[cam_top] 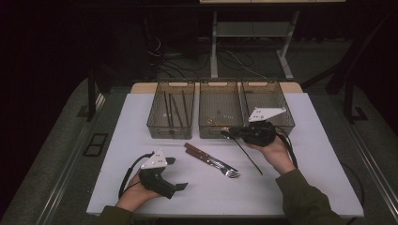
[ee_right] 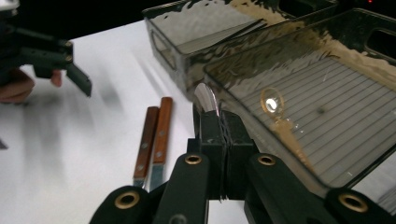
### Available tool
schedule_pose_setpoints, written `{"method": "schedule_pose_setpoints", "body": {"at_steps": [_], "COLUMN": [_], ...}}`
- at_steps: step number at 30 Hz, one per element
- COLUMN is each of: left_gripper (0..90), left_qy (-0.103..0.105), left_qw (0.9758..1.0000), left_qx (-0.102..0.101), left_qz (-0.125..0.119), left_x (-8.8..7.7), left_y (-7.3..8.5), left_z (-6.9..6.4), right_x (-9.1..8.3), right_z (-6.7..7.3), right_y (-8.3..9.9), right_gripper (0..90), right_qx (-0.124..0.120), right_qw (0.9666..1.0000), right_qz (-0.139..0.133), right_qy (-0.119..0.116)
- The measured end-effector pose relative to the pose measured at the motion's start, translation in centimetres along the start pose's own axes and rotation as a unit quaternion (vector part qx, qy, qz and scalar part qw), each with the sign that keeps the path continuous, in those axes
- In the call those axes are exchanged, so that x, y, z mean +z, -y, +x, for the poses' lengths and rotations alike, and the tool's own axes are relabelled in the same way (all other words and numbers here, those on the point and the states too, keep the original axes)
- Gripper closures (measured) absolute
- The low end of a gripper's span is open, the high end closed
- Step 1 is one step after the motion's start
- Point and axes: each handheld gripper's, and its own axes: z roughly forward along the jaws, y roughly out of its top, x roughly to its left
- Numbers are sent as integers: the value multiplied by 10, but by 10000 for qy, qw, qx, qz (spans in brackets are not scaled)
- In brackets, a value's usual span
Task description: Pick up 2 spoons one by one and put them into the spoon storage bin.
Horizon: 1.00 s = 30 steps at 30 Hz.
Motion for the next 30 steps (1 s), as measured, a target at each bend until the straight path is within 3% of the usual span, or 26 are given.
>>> {"method": "schedule_pose_setpoints", "body": {"at_steps": [16,30], "left_gripper": [0,0], "left_qy": [30,92], "left_qw": [10000,9999], "left_qx": [40,84], "left_qz": [-5,-35], "left_x": [0,0], "left_y": [0,-1], "left_z": [0,-2], "right_x": [9,25], "right_z": [-31,-66], "right_y": [-44,-81], "right_gripper": [888,888], "right_qx": [128,185], "right_qw": [9988,9939], "right_qz": [-109,-265], "right_qy": [456,1055]}}
